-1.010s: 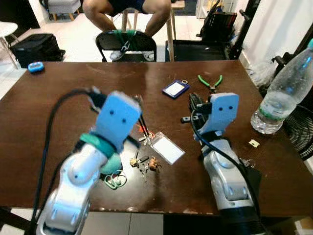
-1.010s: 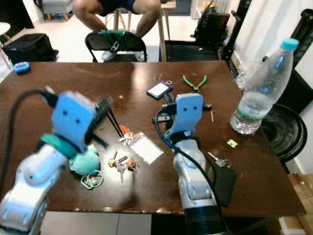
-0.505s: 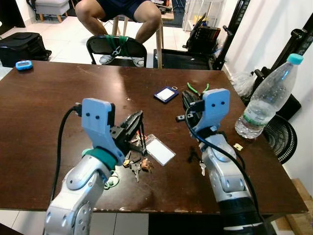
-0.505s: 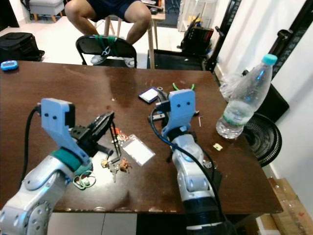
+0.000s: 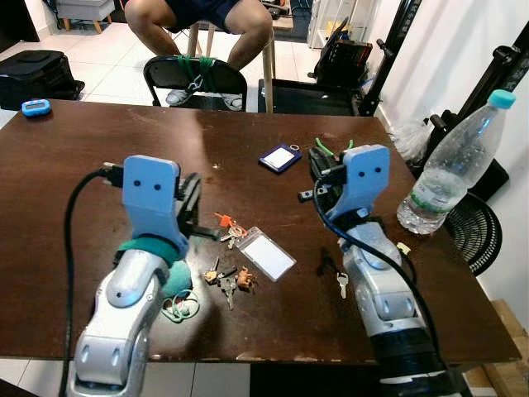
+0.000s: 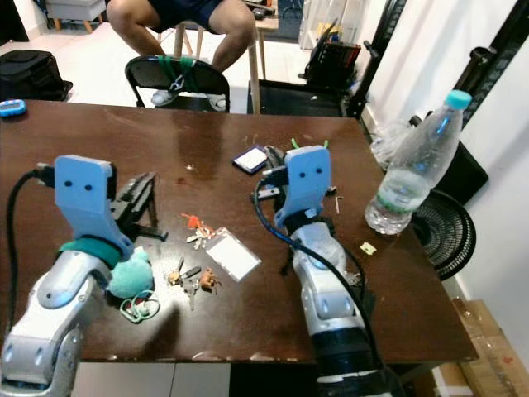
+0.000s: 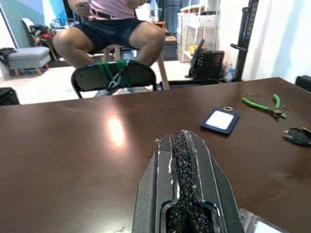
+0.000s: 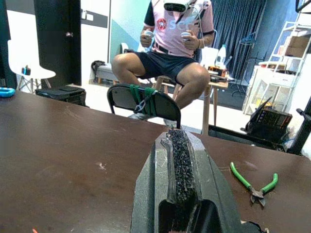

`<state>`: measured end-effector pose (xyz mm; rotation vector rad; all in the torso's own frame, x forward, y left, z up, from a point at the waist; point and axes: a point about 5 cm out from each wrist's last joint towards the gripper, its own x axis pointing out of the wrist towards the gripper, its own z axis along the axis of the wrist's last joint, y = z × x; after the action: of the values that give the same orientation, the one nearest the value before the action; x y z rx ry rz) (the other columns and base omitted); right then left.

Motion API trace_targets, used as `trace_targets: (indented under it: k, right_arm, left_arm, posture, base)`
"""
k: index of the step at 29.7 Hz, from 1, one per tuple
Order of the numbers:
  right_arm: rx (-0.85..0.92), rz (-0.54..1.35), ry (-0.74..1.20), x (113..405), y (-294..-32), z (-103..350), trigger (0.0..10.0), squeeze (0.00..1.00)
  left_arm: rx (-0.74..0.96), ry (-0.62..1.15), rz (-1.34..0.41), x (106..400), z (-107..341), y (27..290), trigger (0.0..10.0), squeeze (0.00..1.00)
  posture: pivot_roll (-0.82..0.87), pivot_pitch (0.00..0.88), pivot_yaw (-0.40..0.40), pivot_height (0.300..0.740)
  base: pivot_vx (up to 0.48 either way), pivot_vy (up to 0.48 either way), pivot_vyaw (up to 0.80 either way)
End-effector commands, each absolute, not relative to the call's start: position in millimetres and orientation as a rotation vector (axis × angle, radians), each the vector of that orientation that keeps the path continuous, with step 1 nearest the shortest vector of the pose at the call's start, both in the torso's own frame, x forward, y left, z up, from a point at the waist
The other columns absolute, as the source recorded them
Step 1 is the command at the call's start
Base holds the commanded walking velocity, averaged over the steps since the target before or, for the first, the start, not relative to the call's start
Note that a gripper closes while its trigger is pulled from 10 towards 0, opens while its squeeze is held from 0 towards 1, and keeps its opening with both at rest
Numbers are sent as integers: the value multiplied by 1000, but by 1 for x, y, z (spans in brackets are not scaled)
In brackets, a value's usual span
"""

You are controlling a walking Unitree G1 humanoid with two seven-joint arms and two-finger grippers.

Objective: Hang keys on a hook

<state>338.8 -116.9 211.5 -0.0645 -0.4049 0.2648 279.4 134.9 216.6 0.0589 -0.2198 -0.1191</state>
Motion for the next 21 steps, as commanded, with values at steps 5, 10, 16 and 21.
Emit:
trace_targets:
  k: [5, 10, 16, 21]
  right_arm:
    - [-52, 244, -398, 337, -115, 205, 10000, 0]
    - [-38, 240, -400, 336, -112, 203, 10000, 0]
    - [-32, 237, -405, 337, -112, 204, 10000, 0]
    - [-46, 236, -404, 337, -112, 204, 10000, 0]
  left_arm:
    - [101, -250, -124, 284, 224, 136, 10000, 0]
    - [121, -273, -126, 285, 228, 134, 10000, 0]
    - [128, -285, -123, 286, 229, 135, 10000, 0]
    - [123, -288, -125, 285, 229, 133, 10000, 0]
  posture:
    - [-117, 0, 63, 740]
    - [-107, 0, 74, 740]
    - [-102, 0, 75, 740]
    - [-104, 0, 64, 740]
  base:
    - [0, 0, 0]
    - [0, 0, 0]
    - [0, 0, 0]
    - [-399, 0, 0]
